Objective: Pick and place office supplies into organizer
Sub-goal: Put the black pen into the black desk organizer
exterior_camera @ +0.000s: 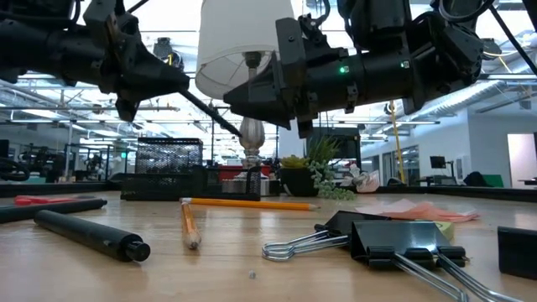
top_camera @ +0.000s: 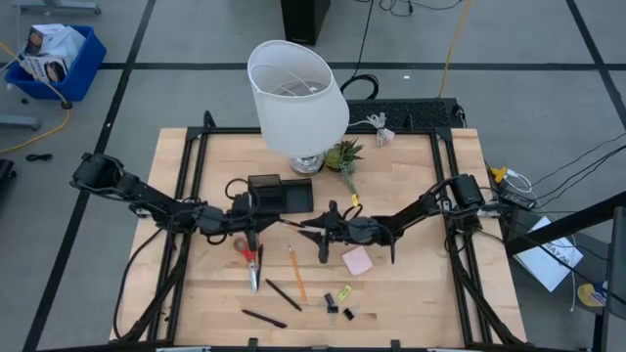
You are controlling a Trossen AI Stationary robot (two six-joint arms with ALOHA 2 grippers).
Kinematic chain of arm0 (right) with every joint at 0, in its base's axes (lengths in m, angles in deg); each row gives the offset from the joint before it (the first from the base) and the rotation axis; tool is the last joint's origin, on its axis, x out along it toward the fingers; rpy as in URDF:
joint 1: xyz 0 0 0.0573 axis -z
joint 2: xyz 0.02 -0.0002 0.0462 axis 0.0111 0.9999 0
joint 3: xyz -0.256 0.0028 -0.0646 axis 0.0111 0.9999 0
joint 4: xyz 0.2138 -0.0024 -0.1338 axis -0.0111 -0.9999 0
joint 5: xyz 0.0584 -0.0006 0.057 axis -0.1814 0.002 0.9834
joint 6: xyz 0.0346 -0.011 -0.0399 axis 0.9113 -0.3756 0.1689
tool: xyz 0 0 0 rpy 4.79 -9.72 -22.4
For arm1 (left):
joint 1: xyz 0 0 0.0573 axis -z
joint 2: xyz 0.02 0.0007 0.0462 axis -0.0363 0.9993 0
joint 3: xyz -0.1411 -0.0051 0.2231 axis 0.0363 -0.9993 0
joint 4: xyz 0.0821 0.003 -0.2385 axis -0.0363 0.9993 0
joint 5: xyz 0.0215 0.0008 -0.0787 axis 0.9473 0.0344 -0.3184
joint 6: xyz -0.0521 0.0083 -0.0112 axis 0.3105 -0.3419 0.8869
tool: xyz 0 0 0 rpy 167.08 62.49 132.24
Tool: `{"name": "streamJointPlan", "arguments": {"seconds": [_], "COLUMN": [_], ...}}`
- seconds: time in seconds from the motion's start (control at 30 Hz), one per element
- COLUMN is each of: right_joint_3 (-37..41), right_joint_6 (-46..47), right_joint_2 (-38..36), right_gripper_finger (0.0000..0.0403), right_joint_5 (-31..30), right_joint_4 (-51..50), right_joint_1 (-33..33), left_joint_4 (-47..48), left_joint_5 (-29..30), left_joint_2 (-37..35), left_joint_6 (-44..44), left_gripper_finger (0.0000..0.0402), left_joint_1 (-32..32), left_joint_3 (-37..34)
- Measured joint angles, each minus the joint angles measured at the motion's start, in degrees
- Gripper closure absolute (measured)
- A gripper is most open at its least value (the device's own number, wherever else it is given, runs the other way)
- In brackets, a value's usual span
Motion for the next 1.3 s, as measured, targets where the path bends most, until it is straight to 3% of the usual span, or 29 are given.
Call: {"name": "streamJointPlan", "arguments": {"seconds": [0.2,0.4,0.67,0.93,1.23,1.3], "right_joint_3": [0.00,0.00,0.00,0.00,0.00,0.00], "right_joint_6": [0.14,0.88,0.38,0.82,0.84,0.84], "right_joint_2": [0.00,0.00,0.00,0.00,0.00,0.00], "right_gripper_finger": [0.0211,0.0181,0.0186,0.0186,0.0192,0.0192], "right_joint_5": [0.04,0.09,0.13,0.31,0.33,0.33], "right_joint_4": [-3.53,-4.08,-5.13,-4.95,-4.95,-5.00], "right_joint_1": [0.00,0.00,0.00,0.02,0.01,0.02], "left_joint_4": [0.19,4.17,18.05,38.97,49.09,51.02], "left_joint_5": [1.60,6.90,12.46,14.93,14.82,12.02], "left_joint_2": [0.00,-3.88,-19.25,-33.34,-38.03,-37.86], "left_joint_6": [-1.83,-2.85,-8.19,-4.56,-5.80,-4.43], "left_gripper_finger": [0.0367,0.0352,0.0367,0.0358,0.0356,0.0350], "left_joint_1": [-0.01,-0.06,-0.30,-5.29,-10.55,-10.99], "left_joint_3": [0.00,0.00,0.00,0.00,3.81,5.18]}}
